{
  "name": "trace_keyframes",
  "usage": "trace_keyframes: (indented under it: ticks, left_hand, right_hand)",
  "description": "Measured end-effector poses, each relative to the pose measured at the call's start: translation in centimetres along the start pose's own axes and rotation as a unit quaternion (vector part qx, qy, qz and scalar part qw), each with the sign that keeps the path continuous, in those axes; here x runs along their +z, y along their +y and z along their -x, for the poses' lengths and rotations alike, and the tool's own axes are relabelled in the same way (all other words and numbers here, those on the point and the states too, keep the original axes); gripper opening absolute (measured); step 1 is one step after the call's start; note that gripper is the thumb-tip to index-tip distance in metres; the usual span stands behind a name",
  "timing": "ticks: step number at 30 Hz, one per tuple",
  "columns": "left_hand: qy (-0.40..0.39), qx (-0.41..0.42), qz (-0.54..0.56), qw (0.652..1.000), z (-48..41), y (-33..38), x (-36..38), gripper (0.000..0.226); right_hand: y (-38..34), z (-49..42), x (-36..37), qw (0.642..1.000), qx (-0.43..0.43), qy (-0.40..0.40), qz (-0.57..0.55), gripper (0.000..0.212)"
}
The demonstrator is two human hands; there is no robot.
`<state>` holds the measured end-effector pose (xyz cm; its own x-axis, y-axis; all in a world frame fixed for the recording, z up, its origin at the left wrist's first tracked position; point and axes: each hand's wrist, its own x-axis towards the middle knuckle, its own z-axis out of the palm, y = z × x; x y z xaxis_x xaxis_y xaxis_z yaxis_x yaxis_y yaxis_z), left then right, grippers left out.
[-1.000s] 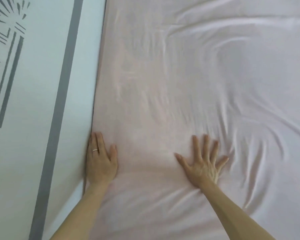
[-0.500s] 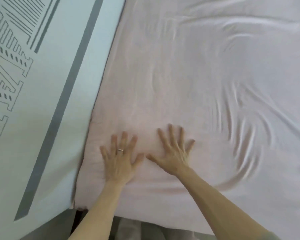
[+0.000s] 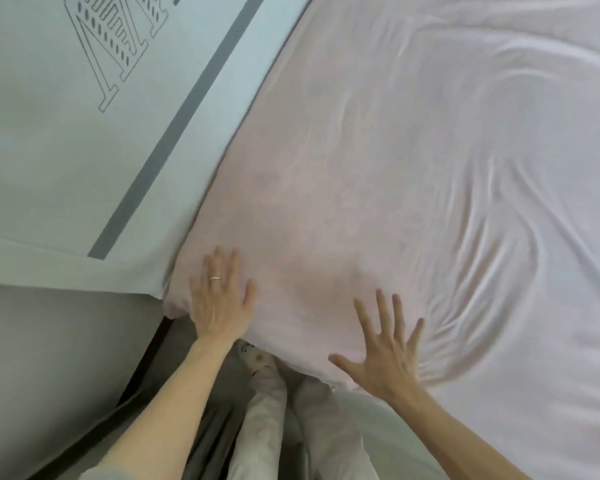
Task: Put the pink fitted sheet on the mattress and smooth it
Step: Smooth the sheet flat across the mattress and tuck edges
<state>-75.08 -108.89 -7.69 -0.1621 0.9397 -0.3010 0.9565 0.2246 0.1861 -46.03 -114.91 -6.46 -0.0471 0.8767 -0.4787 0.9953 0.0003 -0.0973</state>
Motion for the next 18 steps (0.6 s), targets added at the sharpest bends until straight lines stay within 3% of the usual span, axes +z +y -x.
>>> trace_keyframes:
  ticks: [3, 7, 9, 11, 14, 18]
  left_hand:
    - [-0.024, 0.081, -0.007, 0.996, 2.0, 1.8, 3.4, 0.065]
    - [-0.099, -0.094, 0.074, 0.988, 6.0, -3.5, 8.2, 0.066]
    - [-0.175, -0.227, 0.143, 0.947, 8.5, -7.1, 9.3, 0.071]
    - [-0.223, -0.332, 0.193, 0.896, 10.5, -9.6, 9.0, 0.070]
    - [-0.198, -0.324, 0.244, 0.892, 10.9, -11.5, 7.5, 0.068]
    - [-0.171, -0.349, 0.336, 0.858, 9.3, -11.7, 6.5, 0.068]
  right_hand:
    - [-4.9, -4.7, -0.8, 0.996, -0.076, 0.035, -0.025, 0.098]
    - [-6.5, -4.9, 3.8, 0.980, -0.190, 0.028, 0.050, 0.085]
    - [-4.7, -1.4, 7.2, 0.960, -0.250, 0.022, 0.125, 0.089]
    - [-2.6, 2.3, 9.7, 0.929, -0.307, -0.033, 0.202, 0.095]
    - [-1.9, 3.9, 10.3, 0.915, -0.342, 0.007, 0.214, 0.070]
    - [-7.9, 0.8, 6.7, 0.917, -0.360, 0.080, 0.149, 0.043]
